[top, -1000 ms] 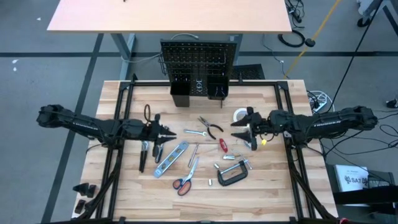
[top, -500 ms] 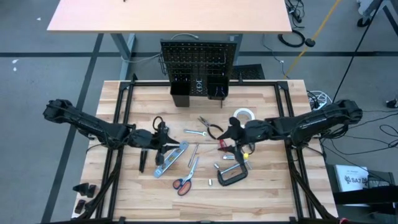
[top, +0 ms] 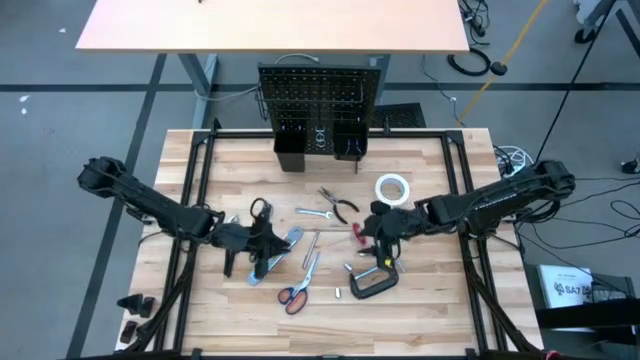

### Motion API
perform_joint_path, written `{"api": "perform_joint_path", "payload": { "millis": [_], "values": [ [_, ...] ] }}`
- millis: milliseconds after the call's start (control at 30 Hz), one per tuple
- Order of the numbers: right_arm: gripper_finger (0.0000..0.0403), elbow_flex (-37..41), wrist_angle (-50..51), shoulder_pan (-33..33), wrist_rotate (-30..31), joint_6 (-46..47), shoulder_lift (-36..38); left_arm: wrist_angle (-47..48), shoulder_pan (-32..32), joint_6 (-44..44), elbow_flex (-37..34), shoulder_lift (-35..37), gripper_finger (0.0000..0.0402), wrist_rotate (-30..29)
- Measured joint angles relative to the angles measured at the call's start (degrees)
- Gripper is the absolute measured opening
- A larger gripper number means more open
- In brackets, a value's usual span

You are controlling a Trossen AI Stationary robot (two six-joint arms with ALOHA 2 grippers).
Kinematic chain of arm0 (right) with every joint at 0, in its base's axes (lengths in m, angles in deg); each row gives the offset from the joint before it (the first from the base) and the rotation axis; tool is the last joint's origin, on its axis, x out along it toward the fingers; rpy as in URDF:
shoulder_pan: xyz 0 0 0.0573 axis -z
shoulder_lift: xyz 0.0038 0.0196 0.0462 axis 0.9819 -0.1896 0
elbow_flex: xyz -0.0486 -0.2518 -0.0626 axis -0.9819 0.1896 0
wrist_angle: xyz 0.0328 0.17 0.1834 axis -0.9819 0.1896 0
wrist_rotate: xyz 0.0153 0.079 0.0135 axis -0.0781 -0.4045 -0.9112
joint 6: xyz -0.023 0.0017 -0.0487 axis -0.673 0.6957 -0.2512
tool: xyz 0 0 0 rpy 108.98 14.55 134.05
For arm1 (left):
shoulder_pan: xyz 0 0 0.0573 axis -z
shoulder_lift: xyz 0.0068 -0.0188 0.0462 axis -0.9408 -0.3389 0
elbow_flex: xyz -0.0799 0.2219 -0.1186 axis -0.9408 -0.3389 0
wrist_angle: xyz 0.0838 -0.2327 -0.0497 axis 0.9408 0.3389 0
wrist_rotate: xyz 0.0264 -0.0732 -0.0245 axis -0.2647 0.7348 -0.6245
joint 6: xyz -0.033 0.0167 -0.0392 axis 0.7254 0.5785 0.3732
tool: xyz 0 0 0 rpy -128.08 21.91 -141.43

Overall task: Hang tools onto peg board
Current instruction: Put the gray spirit level into the left black bin on the peg board

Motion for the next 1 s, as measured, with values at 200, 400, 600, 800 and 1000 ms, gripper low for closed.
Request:
{"api": "perform_joint_path", "payload": {
  "millis": [200, 400, 600, 800, 1000],
  "values": [
    [0.0212, 0.0, 1.32, -4.2, 2.73, 2.4, 0.12, 7.75, 3.15, -1.79, 7.23, -0.49, 0.007, -4.33],
    [0.0212, 0.0, 1.33, -3.96, 4.25, 0.25, 0.4, 18.17, 5.26, 0.0, 12.94, -0.76, 0.007, -9.46],
    [0.0212, 0.0, 1.5, -3.35, 4.63, 0.0, 0.4, 21.57, 5.46, 3.09, 11.9, -2.63, 0.007, -8.84],
    [0.0212, 0.0, 1.35, -3.04, 4.67, -0.84, 0.4, 24.55, 4.57, 5.77, 11.85, -6.44, 0.0093, -5.81],
    [0.0212, 0.0, 1.26, -1.99, 4.69, -1.1, 0.4, 24.32, 4.59, 4.33, 12.7, -9.51, 0.0149, -4.76]
  ]
}}
